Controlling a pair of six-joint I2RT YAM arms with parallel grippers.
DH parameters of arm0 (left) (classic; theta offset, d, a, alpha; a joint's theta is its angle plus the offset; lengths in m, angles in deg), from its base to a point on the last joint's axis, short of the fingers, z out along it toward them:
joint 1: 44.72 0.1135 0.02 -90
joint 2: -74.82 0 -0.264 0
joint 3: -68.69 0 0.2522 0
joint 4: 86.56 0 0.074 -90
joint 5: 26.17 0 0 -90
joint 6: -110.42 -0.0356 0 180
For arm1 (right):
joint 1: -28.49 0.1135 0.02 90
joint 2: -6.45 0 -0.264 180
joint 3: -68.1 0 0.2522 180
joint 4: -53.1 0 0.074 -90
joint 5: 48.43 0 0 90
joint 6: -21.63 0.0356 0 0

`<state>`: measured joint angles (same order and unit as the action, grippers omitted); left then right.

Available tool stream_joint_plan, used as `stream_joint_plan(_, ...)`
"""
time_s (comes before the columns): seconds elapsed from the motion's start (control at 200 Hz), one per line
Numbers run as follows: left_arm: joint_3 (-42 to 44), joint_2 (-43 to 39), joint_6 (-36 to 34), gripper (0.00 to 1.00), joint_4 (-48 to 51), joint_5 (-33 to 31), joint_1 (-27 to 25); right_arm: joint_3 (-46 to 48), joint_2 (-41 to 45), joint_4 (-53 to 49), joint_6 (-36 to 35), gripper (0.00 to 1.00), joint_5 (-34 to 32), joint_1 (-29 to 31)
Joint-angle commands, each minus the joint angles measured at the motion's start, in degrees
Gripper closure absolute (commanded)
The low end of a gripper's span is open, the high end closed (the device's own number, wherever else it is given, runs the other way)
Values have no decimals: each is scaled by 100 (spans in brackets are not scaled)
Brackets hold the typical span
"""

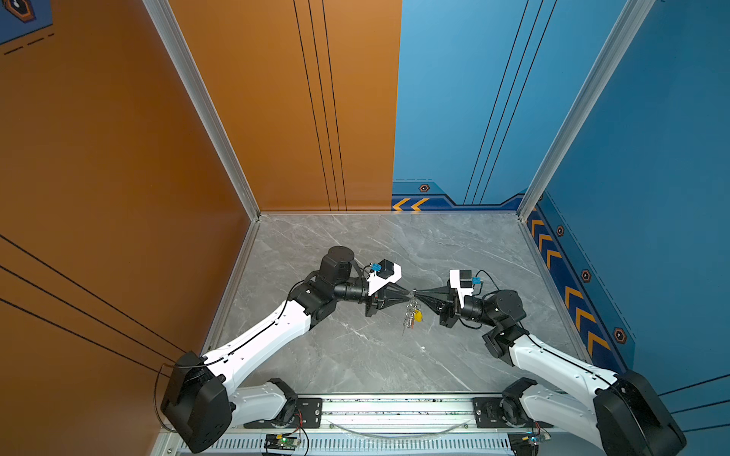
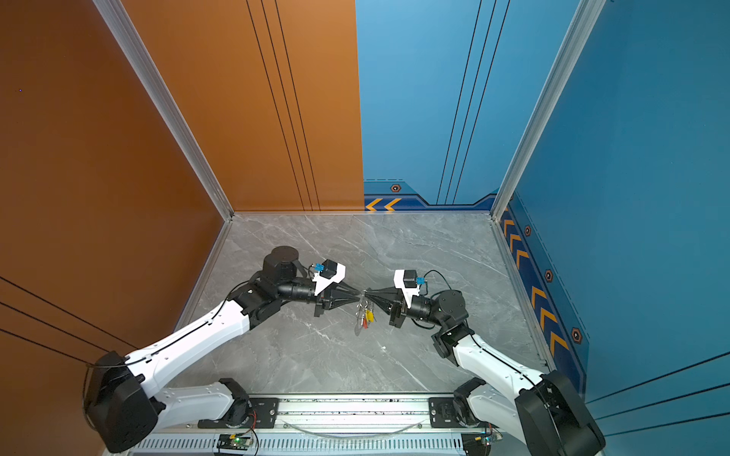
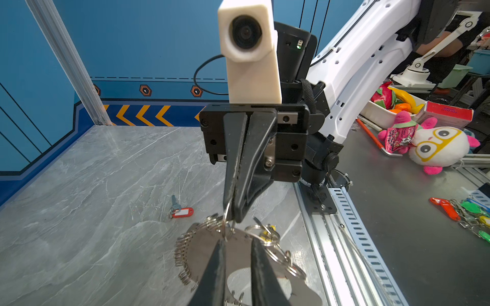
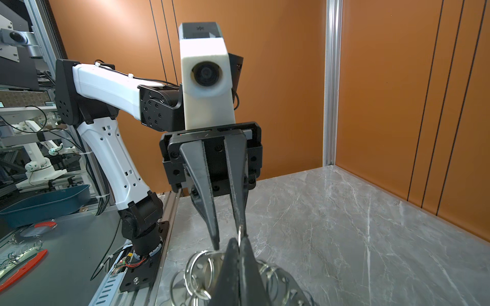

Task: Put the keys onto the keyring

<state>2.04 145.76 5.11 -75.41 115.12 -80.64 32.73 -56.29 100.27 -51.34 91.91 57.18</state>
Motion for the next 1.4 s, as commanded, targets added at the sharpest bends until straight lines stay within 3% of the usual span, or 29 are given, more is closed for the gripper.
stream_joint_plan(0.0, 17, 68, 173, 83, -185, 240, 28, -54, -104, 526, 154, 100, 19, 101)
stream_joint_plan(0.27, 28, 91, 203, 91, -165, 203, 24, -71, -282, 873, 293, 100, 10, 159)
stream_joint_plan(0.666, -121, 116, 31, 99, 219, -223, -64, -70, -276, 556, 63, 100, -123, 249)
stream_joint_plan(0.781, -259, 109, -165, 100, 610, -592, -144, -106, -90, -134, -317, 100, -120, 233)
stream_joint_plan(0.886, -505, 173, -553, 100, 1249, -1076, -319, -189, 327, -1384, -987, 84, -98, 192)
stream_joint_plan(1.001, -857, 292, -884, 100, 1941, -1374, -469, -317, 902, -2868, -1764, 74, -59, 82)
stream_joint_plan(1.076, -991, 350, -1059, 100, 2229, -1542, -561, -293, 1170, -3279, -2001, 67, -51, -6)
stream_joint_plan(1.391, -1319, 382, -1649, 100, 3205, -2014, -913, -646, 812, -3664, -1952, 71, 832, -179)
